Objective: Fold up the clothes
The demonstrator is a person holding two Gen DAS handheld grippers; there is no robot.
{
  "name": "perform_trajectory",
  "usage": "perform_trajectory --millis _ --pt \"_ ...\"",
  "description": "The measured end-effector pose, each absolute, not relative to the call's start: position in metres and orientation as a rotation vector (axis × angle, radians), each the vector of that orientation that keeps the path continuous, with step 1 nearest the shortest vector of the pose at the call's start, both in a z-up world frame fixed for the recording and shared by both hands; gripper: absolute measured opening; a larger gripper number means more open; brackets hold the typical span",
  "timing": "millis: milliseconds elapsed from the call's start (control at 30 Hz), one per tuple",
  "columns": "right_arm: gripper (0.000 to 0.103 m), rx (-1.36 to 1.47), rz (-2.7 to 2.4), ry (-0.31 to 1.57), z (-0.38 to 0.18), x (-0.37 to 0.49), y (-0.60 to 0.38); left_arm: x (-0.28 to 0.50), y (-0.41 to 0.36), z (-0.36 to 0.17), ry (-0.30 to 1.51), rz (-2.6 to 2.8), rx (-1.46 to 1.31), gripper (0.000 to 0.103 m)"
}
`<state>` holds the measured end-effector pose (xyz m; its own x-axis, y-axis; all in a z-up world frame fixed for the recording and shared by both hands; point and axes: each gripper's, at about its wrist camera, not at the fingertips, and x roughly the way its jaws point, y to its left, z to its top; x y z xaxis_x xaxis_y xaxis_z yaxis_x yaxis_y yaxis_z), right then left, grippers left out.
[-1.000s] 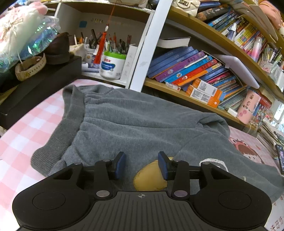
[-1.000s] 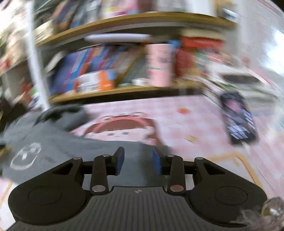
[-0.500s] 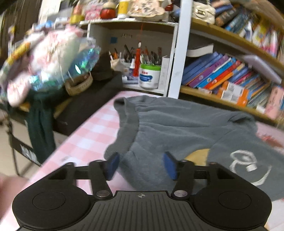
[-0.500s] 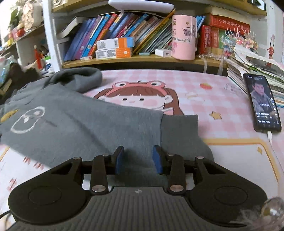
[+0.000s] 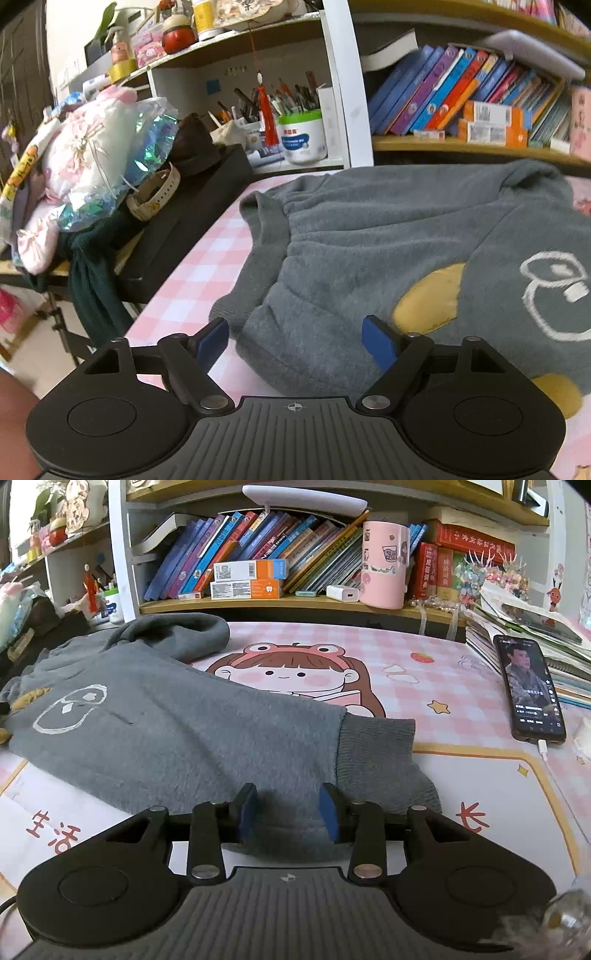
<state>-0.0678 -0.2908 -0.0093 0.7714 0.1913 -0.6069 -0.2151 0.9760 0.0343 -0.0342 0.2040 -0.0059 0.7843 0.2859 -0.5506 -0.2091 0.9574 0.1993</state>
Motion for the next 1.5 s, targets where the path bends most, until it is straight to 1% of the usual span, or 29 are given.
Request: perform_trajectory --millis 33,100,267,400,567,633,733,933,967,1067,1300,1500 --pt "0.045 -0.030 0.219 0.656 -0.008 -0.068 -0.289 -0.033 0.204 -0.006 0.613 0.275 0.148 0.091" --pt "0.049 -0.020 0.219 0.653 -0.005 -0.069 -0.282 -0.032 0.204 -0.006 0.613 0.269 0.184 0.093" --pt "0.052 -0.028 0.269 0.595 0.008 -0.070 -0.269 -0.025 0.216 -0.008 0.629 0.382 0.345 0.093" --pt "0.053 -0.042 0.244 0.595 0.007 -0.064 -0.266 -0.034 0.222 0.002 0.591 0.389 0.295 0.093" --pt "0.053 -0.046 0.184 0.609 0.002 -0.060 -0.276 -0.045 0.200 0.017 0.518 0.252 0.255 0.093" --pt "0.057 -0.045 0.173 0.611 0.001 -0.060 -0.279 -0.045 0.187 0.018 0.509 0.208 0.286 0.093" --pt "0.060 -0.051 0.169 0.618 -0.003 -0.062 -0.282 -0.038 0.171 0.013 0.518 0.167 0.339 0.094" --pt "0.061 -0.070 0.164 0.621 -0.009 -0.061 -0.283 -0.027 0.167 -0.005 0.612 0.177 0.387 0.094" --pt "0.061 -0.068 0.165 0.620 -0.008 -0.061 -0.283 -0.028 0.170 -0.007 0.619 0.201 0.399 0.097" --pt "0.061 -0.059 0.175 0.608 -0.004 -0.062 -0.285 -0.029 0.181 -0.006 0.626 0.252 0.412 0.099" --pt "0.062 -0.037 0.180 0.601 0.000 -0.063 -0.289 -0.030 0.203 -0.005 0.668 0.327 0.407 0.099" --pt "0.062 -0.048 0.187 0.611 -0.004 -0.060 -0.284 -0.036 0.221 -0.004 0.671 0.332 0.343 0.099"
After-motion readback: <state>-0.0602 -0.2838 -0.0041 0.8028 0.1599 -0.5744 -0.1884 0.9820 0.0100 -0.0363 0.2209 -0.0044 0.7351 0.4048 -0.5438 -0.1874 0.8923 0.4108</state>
